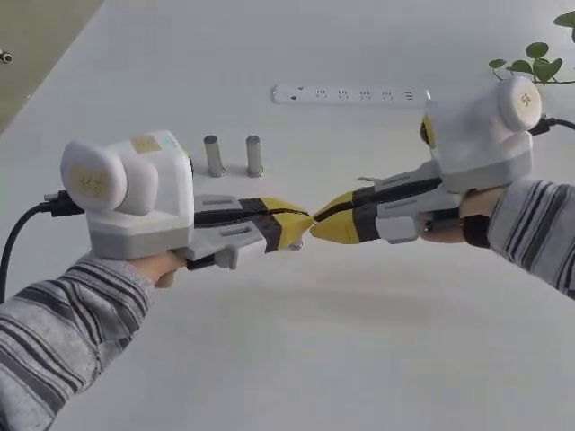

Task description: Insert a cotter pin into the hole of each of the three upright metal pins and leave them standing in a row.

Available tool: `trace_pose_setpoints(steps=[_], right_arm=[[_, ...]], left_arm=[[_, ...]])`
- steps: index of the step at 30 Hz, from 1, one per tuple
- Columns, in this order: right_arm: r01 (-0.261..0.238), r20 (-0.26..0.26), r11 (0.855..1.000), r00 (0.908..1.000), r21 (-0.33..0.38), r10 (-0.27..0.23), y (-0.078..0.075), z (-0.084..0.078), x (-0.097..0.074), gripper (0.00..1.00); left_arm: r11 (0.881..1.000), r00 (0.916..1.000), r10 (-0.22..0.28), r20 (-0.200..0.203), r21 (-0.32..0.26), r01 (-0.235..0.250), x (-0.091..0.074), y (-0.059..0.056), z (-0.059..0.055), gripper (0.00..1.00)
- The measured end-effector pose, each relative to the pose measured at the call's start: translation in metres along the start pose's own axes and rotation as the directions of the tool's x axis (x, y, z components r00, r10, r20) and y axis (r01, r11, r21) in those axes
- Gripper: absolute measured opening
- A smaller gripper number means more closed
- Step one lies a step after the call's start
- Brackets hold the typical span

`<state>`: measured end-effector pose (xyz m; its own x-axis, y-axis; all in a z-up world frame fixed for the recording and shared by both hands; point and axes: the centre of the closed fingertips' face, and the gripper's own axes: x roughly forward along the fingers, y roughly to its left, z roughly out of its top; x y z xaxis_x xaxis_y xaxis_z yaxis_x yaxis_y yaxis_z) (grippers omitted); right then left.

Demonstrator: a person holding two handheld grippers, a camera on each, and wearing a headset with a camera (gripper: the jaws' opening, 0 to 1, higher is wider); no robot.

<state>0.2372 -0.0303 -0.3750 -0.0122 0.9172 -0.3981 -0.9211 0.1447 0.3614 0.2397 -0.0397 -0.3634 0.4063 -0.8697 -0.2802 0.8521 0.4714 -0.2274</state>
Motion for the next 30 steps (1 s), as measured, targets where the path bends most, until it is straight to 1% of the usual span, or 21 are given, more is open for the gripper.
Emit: trace_pose_setpoints(steps=[2, 4, 9, 11, 17, 20, 21, 23, 24, 25, 26, 30], right_arm=[[0.001, 0.001, 1.000, 1.0000, 0.002, -0.001, 0.000, 0.000, 0.000, 0.03], [0.001, 0.002, 1.000, 1.0000, 0.001, -0.001, 0.000, 0.001, -0.001, 0.02], [0.002, -0.012, 1.000, 0.9999, -0.011, -0.002, 0.001, -0.001, -0.002, 0.01], [-0.001, -0.025, 1.000, 0.9997, -0.013, 0.000, 0.001, -0.002, -0.003, 0.01], [0.006, -0.071, 0.997, 0.9974, -0.071, -0.011, 0.002, -0.005, -0.004, 0.00], [0.013, -0.109, 0.991, 0.9936, -0.132, -0.028, 0.001, -0.008, -0.004, 0.00], [0.022, -0.124, 0.987, 0.9914, -0.157, -0.042, 0.000, -0.009, -0.003, 0.00], [0.012, -0.160, 0.979, 0.9860, -0.202, -0.045, 0.002, -0.012, -0.001, 0.00], [0.011, -0.168, 0.980, 0.9848, -0.200, -0.046, 0.003, -0.013, 0.000, 0.00], [0.008, -0.187, 0.977, 0.9811, -0.214, -0.049, 0.002, -0.015, 0.000, 0.00], [0.008, -0.194, 0.975, 0.9797, -0.221, -0.052, 0.001, -0.016, 0.000, 0.00], [0.009, -0.215, 0.969, 0.9745, -0.247, -0.063, -0.002, -0.017, 0.001, 0.00]], left_arm=[[1.000, 1.0000, -0.005, 0.002, -0.006, 0.005, 0.000, -0.001, 0.000, 0.00], [1.000, 0.9999, -0.011, 0.012, -0.023, 0.011, 0.001, -0.002, 0.001, 0.00], [1.000, 0.9998, -0.012, 0.016, -0.029, 0.012, 0.001, -0.004, 0.001, 0.00], [0.999, 0.9998, -0.014, 0.016, -0.034, 0.015, 0.002, -0.006, 0.000, 0.00], [0.998, 0.9997, -0.016, 0.017, -0.059, 0.017, 0.001, -0.006, -0.002, 0.00], [0.998, 0.9998, -0.015, 0.011, -0.057, 0.016, 0.001, -0.006, -0.003, 0.00], [0.998, 0.9998, -0.015, 0.010, -0.055, 0.015, 0.002, -0.006, -0.003, 0.00], [0.998, 0.9996, -0.024, 0.013, -0.062, 0.025, 0.002, -0.007, -0.003, 0.00], [0.998, 0.9997, -0.022, 0.011, -0.061, 0.023, 0.003, -0.007, -0.004, 0.00], [0.998, 0.9998, -0.021, 0.005, -0.058, 0.021, 0.003, -0.006, -0.005, 0.00], [0.998, 0.9998, -0.021, 0.002, -0.058, 0.021, 0.004, -0.006, -0.007, 0.00], [0.999, 1.0000, 0.001, 0.008, -0.051, -0.001, 0.005, -0.002, -0.008, 0.00]])
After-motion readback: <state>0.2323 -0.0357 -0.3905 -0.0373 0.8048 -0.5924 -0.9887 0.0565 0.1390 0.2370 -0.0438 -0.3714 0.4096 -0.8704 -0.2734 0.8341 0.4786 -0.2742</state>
